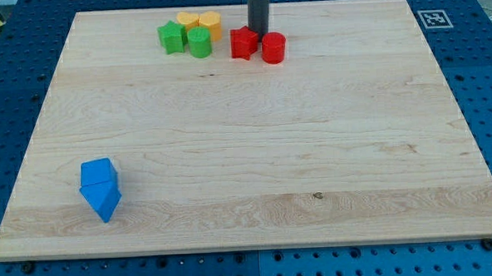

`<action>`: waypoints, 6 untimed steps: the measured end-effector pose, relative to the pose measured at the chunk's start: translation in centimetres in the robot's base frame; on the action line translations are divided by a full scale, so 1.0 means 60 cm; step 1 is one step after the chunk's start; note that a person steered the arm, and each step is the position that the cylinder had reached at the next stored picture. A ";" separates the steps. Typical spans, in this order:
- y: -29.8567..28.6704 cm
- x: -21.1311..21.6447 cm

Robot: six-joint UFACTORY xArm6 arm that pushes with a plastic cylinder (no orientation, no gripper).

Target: Move your arm towards red circle

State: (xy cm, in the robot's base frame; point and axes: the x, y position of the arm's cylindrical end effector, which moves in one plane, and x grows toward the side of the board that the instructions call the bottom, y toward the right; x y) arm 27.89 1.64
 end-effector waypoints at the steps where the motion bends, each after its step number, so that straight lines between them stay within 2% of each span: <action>1: -0.015 0.000; 2: -0.020 -0.004; 3: 0.016 -0.010; 5: 0.138 -0.002; 6: 0.143 0.053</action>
